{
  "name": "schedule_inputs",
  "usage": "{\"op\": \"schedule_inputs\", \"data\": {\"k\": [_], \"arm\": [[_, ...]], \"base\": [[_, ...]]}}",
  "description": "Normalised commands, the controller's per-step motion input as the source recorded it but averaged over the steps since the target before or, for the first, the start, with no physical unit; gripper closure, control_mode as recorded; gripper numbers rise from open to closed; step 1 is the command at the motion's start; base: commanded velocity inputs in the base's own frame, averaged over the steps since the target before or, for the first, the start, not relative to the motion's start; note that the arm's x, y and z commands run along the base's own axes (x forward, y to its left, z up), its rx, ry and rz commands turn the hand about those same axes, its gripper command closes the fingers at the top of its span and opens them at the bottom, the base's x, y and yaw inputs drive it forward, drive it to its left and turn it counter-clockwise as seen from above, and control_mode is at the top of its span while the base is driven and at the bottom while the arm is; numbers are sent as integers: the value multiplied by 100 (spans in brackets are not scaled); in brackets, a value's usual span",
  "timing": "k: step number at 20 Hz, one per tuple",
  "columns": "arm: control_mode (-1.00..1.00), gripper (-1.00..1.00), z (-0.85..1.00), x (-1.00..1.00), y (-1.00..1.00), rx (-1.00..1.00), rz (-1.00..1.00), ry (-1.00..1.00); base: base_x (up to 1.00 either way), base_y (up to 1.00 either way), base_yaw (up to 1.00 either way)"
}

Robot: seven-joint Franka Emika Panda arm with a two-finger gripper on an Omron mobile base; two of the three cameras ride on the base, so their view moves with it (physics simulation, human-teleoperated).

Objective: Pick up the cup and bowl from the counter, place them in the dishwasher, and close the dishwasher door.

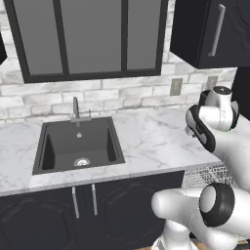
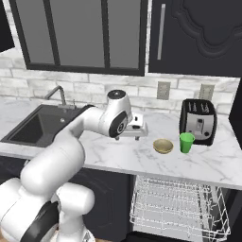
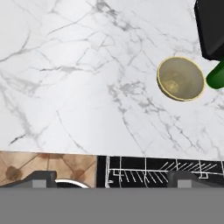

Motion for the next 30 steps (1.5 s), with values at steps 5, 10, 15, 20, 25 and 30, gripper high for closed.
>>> {"op": "schedule_inputs", "data": {"k": [5, 10, 15, 20, 25, 30], "arm": [[-100, -100, -10, 28, -37, -3, 0, 0], [-100, -100, -21, 33, -27, -8, 0, 0], [-100, -100, -20, 29, -20, -9, 0, 0], [-100, -100, -9, 26, -26, -4, 0, 0], [-100, -100, -6, 26, -32, -1, 0, 0], [-100, -100, -4, 25, -33, -3, 0, 0]], "base": [[0, 0, 0], [0, 0, 0], [0, 0, 0], [0, 0, 0], [0, 0, 0], [0, 0, 0]]}}
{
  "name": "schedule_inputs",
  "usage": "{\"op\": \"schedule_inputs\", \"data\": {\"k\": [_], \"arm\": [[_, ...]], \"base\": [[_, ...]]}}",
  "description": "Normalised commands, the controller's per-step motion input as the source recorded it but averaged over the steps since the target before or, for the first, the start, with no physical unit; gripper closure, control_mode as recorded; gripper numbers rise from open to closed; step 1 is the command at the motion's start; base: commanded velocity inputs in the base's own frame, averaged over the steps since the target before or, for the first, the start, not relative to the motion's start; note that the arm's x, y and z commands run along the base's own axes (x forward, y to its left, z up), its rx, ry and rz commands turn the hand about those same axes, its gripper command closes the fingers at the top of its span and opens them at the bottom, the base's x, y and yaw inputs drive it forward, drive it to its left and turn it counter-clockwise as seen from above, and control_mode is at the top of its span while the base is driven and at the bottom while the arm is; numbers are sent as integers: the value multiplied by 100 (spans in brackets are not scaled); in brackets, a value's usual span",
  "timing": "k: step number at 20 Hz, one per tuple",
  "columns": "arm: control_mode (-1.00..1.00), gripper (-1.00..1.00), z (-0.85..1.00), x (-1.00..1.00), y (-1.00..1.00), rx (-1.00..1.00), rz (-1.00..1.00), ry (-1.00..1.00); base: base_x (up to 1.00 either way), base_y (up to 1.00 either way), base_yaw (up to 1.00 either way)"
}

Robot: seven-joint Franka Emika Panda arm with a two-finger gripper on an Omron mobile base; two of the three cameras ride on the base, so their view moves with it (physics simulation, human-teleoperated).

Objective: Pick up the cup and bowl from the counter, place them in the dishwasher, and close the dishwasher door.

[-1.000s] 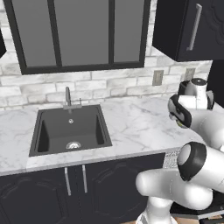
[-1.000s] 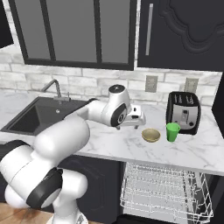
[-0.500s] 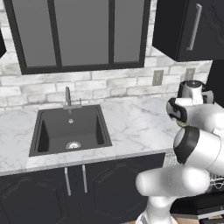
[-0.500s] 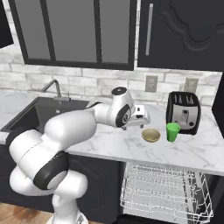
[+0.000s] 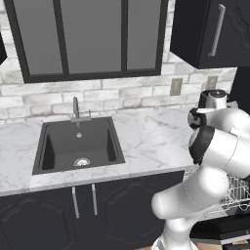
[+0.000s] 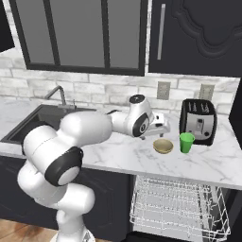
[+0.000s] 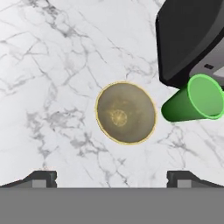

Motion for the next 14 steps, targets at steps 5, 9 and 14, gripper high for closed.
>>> {"op": "schedule_inputs", "data": {"k": [5, 9, 14], "arm": [[-100, -100, -4, 21, -33, -3, 0, 0], [-100, -100, -9, 24, -33, -2, 0, 0], [-100, -100, -17, 22, -31, -3, 0, 0]], "base": [[0, 0, 0], [0, 0, 0], [0, 0, 0]]}}
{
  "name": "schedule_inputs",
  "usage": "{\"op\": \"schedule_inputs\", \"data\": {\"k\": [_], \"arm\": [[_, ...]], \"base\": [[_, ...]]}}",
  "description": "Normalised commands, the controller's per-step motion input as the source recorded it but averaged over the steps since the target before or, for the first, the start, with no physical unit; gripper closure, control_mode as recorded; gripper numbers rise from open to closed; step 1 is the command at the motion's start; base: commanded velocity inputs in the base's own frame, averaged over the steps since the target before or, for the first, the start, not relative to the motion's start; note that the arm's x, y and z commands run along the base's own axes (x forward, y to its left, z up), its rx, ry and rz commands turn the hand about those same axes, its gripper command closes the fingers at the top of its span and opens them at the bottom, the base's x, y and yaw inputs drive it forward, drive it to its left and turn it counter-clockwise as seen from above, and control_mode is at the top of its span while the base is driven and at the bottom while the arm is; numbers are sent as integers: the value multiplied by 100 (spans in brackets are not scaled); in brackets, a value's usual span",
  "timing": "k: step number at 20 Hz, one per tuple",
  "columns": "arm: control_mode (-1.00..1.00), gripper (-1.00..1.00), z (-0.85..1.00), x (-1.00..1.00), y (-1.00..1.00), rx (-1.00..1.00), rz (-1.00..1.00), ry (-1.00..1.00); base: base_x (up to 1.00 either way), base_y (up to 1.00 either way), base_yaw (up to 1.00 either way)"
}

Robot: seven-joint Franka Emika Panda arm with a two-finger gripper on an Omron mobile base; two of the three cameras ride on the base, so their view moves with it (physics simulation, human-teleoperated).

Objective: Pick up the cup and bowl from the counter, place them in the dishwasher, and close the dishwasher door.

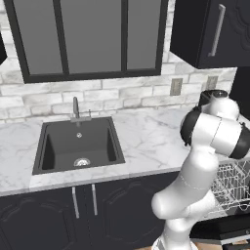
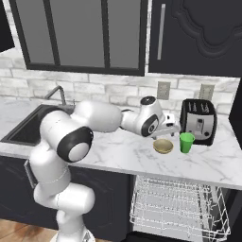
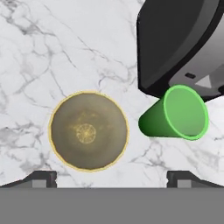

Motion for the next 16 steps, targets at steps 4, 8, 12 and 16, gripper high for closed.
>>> {"op": "schedule_inputs", "data": {"k": [4, 8, 12, 16], "arm": [[-100, -100, -15, 23, -30, -3, 0, 0], [-100, -100, -9, 23, -29, -1, 0, 0], [-100, -100, -8, 28, -27, 0, 0, 0], [-100, -100, -14, 33, -26, 0, 0, 0]], "base": [[0, 0, 0], [0, 0, 0], [0, 0, 0], [0, 0, 0]]}}
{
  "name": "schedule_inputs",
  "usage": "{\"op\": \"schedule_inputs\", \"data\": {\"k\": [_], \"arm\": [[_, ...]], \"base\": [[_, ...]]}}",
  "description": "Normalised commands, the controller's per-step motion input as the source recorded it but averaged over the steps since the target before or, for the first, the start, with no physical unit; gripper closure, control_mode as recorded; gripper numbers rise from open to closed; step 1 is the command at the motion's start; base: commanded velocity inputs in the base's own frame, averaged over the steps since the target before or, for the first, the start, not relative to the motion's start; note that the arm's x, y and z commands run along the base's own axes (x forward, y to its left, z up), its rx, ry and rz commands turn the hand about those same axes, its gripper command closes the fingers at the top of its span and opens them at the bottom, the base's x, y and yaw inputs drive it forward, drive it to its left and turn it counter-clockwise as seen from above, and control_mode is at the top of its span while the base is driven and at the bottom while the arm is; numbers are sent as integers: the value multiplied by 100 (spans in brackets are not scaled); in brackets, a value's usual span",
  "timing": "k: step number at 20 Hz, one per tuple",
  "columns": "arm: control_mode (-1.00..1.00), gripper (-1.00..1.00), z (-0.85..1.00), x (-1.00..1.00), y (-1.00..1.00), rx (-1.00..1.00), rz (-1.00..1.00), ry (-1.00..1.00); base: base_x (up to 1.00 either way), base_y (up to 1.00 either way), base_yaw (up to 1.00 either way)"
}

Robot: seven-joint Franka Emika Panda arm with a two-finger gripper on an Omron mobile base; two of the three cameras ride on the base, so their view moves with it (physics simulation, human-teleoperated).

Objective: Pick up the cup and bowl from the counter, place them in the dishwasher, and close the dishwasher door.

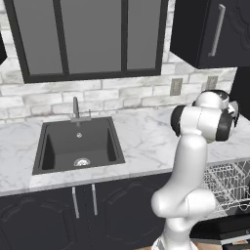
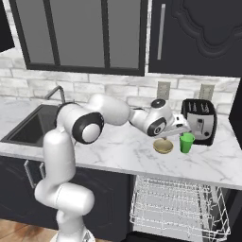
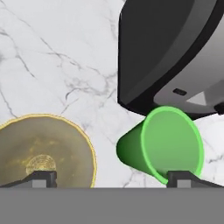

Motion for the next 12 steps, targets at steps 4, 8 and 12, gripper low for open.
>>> {"op": "schedule_inputs", "data": {"k": [4, 8, 12], "arm": [[-100, -100, -18, 35, -26, 0, 0, 0], [-100, -100, -24, 37, -26, 0, 0, 0], [-100, -100, -26, 39, -24, 0, 0, 0]], "base": [[0, 0, 0], [0, 0, 0], [0, 0, 0]]}}
